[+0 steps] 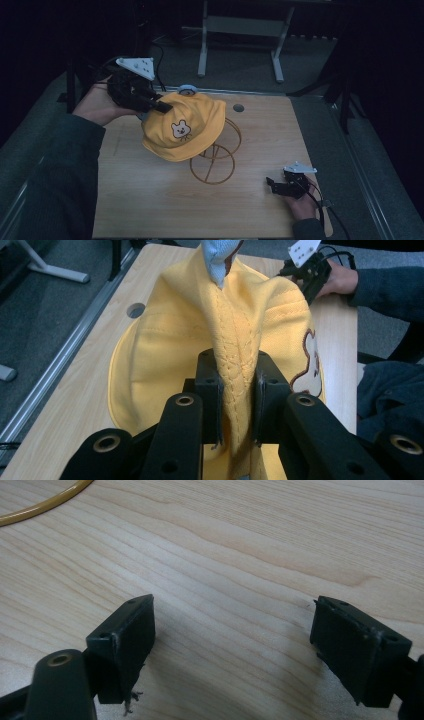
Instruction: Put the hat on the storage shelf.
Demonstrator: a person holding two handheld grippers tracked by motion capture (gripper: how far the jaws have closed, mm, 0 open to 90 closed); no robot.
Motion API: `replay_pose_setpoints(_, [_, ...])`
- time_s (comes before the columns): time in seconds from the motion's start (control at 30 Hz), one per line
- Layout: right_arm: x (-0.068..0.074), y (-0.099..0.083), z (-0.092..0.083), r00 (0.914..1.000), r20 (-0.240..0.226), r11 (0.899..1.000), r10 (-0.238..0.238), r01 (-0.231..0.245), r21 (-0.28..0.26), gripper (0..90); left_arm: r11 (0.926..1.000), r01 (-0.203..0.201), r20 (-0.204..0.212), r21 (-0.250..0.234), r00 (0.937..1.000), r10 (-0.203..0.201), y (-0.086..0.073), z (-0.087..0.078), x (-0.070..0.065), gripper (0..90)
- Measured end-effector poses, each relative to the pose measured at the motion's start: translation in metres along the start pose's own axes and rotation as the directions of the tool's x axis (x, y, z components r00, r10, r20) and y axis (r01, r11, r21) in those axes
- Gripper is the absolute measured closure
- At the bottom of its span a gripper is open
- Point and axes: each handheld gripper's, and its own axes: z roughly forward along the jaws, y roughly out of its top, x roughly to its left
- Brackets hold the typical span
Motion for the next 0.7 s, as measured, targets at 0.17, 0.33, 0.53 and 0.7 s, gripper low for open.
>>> replay_pose_setpoints(0.17, [0.0,0.0,0.0,1.0,0.0,1.0,-0.001,0.001,0.001,18.0,0.9999,-0.002,-0.001,0.012,1.0,0.002,0.003,0.004,0.001,77.0])
replay_pose_setpoints(0.33, [0.0,0.0,0.0,1.0,0.0,1.0,-0.001,0.001,0.0,18.0,0.9999,-0.004,-0.001,0.013,1.0,0.004,0.004,0.007,0.001,76.8])
replay_pose_setpoints(0.53, [0.0,0.0,0.0,1.0,-0.001,1.0,-0.001,0.001,0.001,18.0,0.9998,-0.01,0.002,0.015,1.0,0.01,0.009,0.012,0.0,76.8])
replay_pose_setpoints(0.7, [0.0,0.0,0.0,1.0,-0.001,1.0,0.0,0.0,0.001,18.0,0.9998,-0.015,0.003,0.01,0.9999,0.015,0.015,0.016,0.0,76.7])
